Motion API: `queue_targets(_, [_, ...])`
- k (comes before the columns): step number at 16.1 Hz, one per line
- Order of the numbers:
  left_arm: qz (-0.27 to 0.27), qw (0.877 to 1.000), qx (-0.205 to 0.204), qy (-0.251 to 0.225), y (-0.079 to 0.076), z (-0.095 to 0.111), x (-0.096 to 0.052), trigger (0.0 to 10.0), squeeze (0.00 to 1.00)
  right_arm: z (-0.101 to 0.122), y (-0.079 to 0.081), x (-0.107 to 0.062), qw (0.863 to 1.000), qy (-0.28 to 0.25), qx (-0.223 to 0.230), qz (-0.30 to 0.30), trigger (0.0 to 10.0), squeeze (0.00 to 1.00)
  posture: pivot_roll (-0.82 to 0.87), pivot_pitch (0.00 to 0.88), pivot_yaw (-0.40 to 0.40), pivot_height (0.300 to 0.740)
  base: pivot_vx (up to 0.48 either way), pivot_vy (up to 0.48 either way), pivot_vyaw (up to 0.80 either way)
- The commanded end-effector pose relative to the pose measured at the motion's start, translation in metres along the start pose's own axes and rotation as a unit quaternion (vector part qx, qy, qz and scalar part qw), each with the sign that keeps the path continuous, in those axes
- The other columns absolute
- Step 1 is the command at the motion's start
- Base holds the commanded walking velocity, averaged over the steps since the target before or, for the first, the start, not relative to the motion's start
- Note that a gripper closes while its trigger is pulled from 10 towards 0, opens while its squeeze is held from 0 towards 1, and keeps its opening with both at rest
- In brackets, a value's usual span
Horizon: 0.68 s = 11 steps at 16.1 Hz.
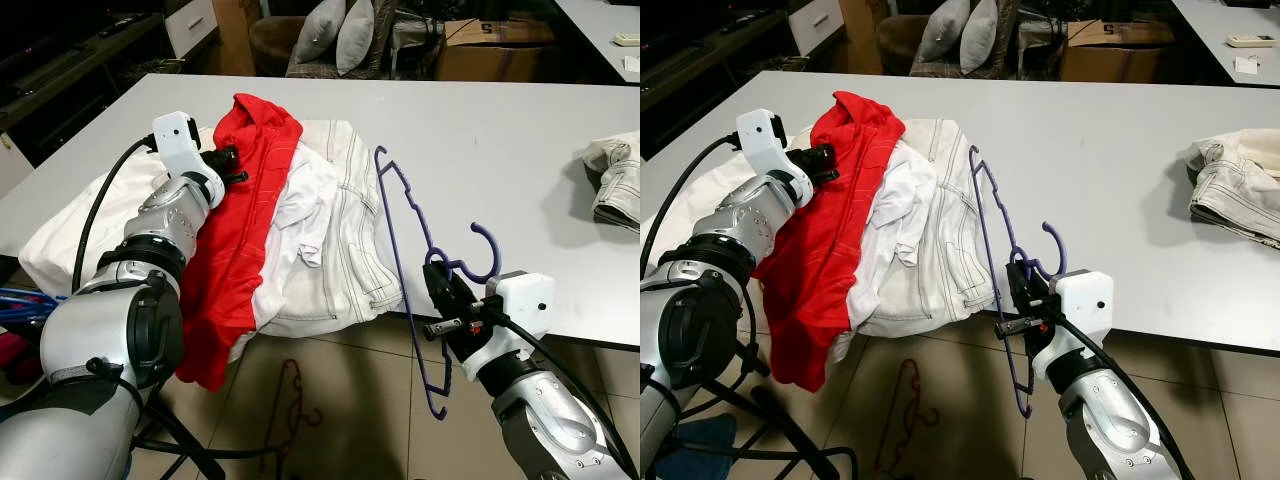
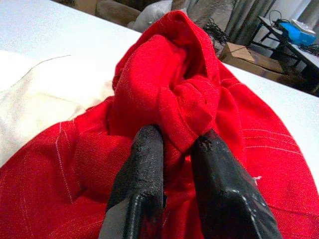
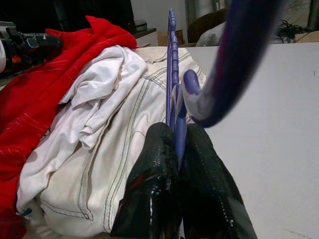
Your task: Hang hanger
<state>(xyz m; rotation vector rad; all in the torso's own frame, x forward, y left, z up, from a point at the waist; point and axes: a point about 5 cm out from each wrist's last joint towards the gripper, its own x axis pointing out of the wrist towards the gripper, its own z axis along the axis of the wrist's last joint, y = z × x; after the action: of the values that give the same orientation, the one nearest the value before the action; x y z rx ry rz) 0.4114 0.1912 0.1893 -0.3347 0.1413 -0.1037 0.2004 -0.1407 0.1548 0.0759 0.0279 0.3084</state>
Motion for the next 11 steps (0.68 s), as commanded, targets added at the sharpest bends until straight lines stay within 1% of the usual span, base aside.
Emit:
queue_targets(1, [-0.003, 1.000, 0.007, -0.002, -0.001, 0.003, 0.000, 0.0, 0.00, 0.005, 0.002, 0.001, 1.000, -0.014, -0.002, 0.001, 10.0, 0.00, -0.10, 0.033, 0.146, 0.740, 0.000, 0.000, 0.00])
queue_targets(4, [-0.013, 1.000, 0.011, -0.004, -0.002, 0.003, 0.000, 0.0, 0.00, 0.004, 0.003, 0.002, 1.000, -0.015, -0.002, 0.001, 10.0, 0.00, -0.10, 0.029, 0.146, 0.740, 0.000, 0.000, 0.00])
queue_targets(5, [-0.028, 0.999, 0.020, -0.007, -0.003, 0.005, 0.000, 0.0, 0.00, 0.004, 0.004, 0.002, 1.000, -0.016, -0.002, 0.001, 10.0, 0.00, -0.10, 0.023, 0.148, 0.740, 0.000, 0.000, 0.00])
queue_targets(6, [-0.059, 0.998, 0.036, -0.012, -0.008, 0.008, 0.000, 0.0, 0.00, 0.004, 0.003, 0.002, 1.000, -0.018, -0.002, -0.001, 10.0, 0.00, -0.10, 0.016, 0.149, 0.740, 0.000, 0.000, 0.00])
queue_targets(7, [-0.070, 0.997, 0.042, -0.013, -0.009, 0.009, 0.000, 0.0, 0.00, 0.004, 0.003, 0.002, 1.000, -0.019, -0.002, -0.002, 10.0, 0.00, -0.09, 0.015, 0.149, 0.740, 0.000, 0.000, 0.00])
queue_targets(9, [-0.144, 0.986, 0.077, -0.022, -0.013, 0.017, -0.002, 0.0, 0.00, 0.004, 0.002, 0.003, 1.000, -0.025, 0.002, -0.007, 10.0, 0.00, -0.08, 0.000, 0.142, 0.740, 0.000, 0.000, 0.00])
queue_targets(10, [-0.165, 0.982, 0.085, -0.028, -0.014, 0.021, -0.004, 0.0, 0.00, 0.004, 0.002, 0.004, 1.000, -0.026, 0.003, -0.007, 10.0, 0.00, -0.08, 0.000, 0.138, 0.740, 0.000, 0.000, 0.00])
queue_targets(11, [-0.196, 0.975, 0.102, -0.036, -0.014, 0.027, -0.006, 0.0, 0.00, 0.003, 0.002, 0.005, 1.000, -0.027, 0.004, -0.004, 10.0, 0.00, -0.07, 0.000, 0.130, 0.740, 0.000, 0.000, 0.00])
